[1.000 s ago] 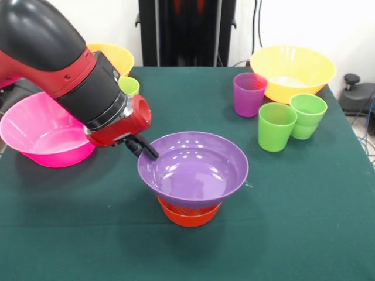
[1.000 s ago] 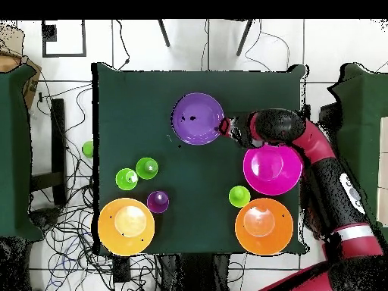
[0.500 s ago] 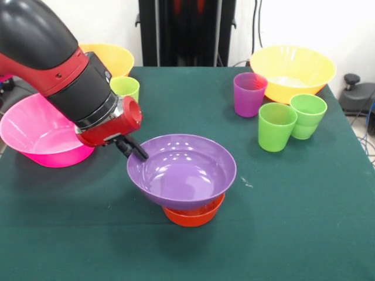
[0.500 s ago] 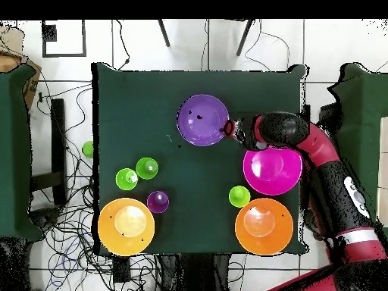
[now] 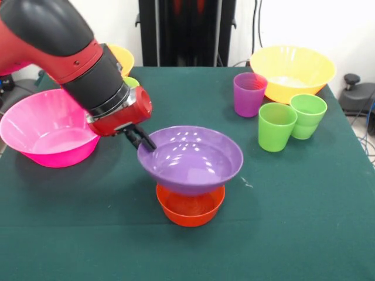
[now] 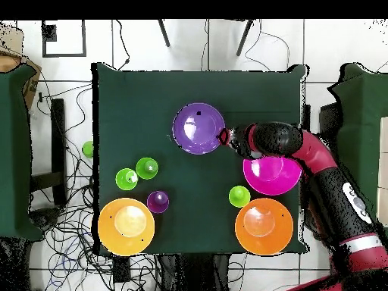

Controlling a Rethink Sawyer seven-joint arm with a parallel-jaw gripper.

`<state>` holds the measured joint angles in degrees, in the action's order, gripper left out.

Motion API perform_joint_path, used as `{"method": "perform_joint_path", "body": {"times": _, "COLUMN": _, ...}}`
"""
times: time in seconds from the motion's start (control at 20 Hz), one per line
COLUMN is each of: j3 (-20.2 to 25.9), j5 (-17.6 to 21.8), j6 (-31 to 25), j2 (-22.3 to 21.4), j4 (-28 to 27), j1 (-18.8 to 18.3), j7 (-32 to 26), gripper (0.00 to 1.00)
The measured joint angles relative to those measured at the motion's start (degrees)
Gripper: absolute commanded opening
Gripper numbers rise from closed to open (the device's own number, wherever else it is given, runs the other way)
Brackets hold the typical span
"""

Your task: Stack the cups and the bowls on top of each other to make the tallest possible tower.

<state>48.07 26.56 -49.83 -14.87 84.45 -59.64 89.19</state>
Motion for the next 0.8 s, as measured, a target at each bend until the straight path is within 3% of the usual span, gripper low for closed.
{"method": "perform_joint_path", "body": {"times": 0.4, "j3": -1.72, "j5": -0.05, "j6": 4.34, "j2": -2.27, "j4": 7.65, "j1": -0.22, "j7": 0.01, "gripper": 0.0}}
{"method": "perform_joint_path", "body": {"times": 0.8, "j3": -5.01, "j5": -2.0, "j6": 4.67, "j2": -3.31, "j4": 12.68, "j1": 0.81, "j7": 1.42, "gripper": 0.0}}
